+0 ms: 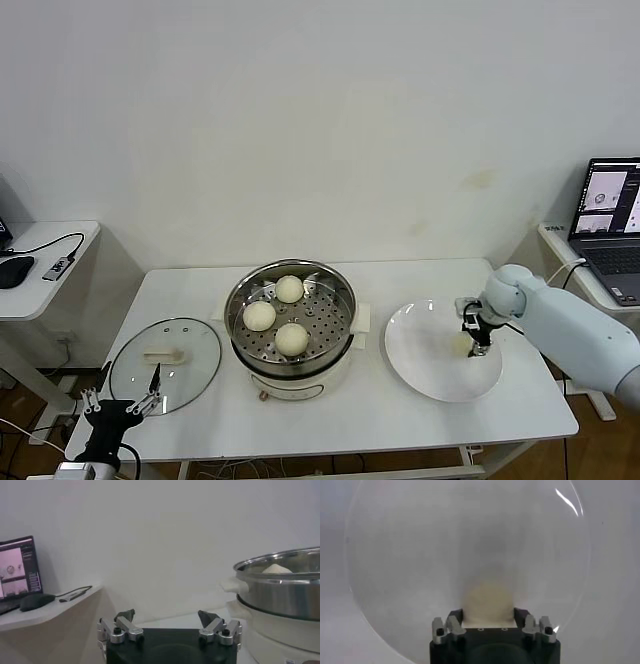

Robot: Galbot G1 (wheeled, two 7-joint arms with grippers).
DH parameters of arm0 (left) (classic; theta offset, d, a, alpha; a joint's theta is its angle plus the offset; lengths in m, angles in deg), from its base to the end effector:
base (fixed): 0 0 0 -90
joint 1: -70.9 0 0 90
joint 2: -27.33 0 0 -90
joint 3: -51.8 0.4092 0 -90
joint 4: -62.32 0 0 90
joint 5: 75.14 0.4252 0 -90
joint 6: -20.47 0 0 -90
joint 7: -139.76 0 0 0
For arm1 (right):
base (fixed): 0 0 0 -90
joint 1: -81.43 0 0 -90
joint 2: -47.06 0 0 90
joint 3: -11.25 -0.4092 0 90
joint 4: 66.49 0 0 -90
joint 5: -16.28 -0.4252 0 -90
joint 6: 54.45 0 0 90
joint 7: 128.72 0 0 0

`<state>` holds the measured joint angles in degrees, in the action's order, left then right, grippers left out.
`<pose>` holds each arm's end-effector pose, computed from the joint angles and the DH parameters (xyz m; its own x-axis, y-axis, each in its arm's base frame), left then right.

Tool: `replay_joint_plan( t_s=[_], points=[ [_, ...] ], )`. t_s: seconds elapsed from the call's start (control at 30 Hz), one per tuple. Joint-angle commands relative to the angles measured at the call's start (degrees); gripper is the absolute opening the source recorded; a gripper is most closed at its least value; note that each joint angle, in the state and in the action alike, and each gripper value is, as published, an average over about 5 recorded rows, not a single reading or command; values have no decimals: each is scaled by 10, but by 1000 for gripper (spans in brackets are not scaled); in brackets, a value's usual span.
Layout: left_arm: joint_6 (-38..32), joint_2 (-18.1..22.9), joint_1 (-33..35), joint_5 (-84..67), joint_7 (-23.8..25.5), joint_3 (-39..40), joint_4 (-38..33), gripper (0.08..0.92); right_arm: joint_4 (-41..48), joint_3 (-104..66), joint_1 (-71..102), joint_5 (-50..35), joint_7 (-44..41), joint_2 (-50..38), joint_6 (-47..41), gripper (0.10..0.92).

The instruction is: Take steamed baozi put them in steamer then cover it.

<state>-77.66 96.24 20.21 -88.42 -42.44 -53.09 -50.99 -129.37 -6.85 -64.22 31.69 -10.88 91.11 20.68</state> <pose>0.1724 0.1803 -0.3851 -0.9942 -0.0852 0.0656 -0.0687 0.9727 0.2215 0.6260 -0.1833 -0.2854 -0.1872 0.0349 0.9817 -0.9822 -0.0233 -0.1865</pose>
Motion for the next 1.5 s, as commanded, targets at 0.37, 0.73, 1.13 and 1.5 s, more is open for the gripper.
replay_joint_plan(
  t_s=[0.37, 0.73, 1.13, 1.5],
  points=[
    [2, 0, -7, -2, 0, 6, -3, 823, -174, 199, -275, -204, 17, -37, -99, 611],
    [2, -3, -13, -4, 0, 14, -4, 823, -207, 310, -440, -381, 80, 60, -186, 627],
    [1, 2, -16, -7, -1, 13, -11, 823, -188, 313, -418, -522, 148, 195, -267, 628],
    [-2, 4, -12, -6, -1, 6, -14, 823, -118, 299, -339, -498, 165, 267, -268, 628]
  ],
)
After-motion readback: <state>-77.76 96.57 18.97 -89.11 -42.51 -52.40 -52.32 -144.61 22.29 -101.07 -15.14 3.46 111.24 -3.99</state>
